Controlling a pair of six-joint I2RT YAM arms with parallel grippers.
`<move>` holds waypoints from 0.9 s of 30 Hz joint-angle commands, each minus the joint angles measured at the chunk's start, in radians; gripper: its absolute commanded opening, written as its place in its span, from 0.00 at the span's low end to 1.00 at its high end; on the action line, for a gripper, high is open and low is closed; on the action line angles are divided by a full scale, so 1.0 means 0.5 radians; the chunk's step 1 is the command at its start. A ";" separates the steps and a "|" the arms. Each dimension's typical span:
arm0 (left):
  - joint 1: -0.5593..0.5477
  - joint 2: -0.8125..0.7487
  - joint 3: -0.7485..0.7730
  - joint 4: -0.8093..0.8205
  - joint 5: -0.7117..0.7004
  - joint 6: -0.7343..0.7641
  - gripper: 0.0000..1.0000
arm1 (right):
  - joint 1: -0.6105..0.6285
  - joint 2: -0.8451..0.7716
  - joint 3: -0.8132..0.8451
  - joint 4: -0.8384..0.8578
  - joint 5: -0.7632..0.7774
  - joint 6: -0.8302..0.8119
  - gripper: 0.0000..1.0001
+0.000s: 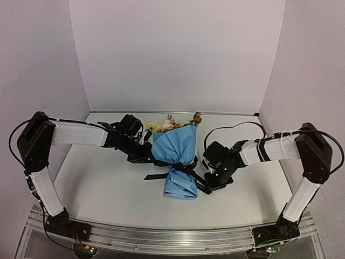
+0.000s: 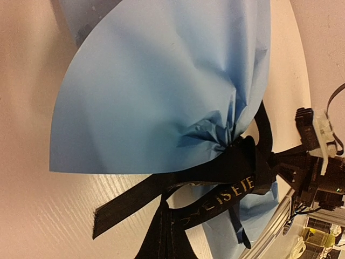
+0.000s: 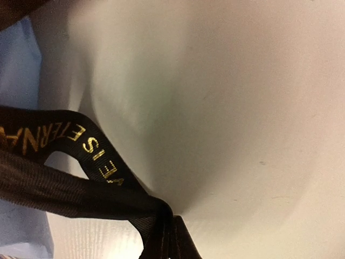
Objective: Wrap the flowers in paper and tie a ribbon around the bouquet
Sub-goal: Tie the half-tied ribbon around the folded bouquet.
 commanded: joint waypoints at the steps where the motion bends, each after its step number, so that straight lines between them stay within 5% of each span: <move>1: 0.011 -0.102 -0.082 0.047 -0.095 -0.036 0.00 | 0.002 -0.180 0.082 -0.271 0.458 -0.077 0.00; 13: 0.030 -0.149 -0.182 -0.005 -0.318 -0.102 0.00 | 0.001 -0.305 -0.001 -0.351 0.986 -0.268 0.00; 27: 0.249 -0.176 -0.258 -0.092 -0.387 -0.111 0.00 | 0.058 -0.297 -0.128 -0.387 0.931 -0.197 0.00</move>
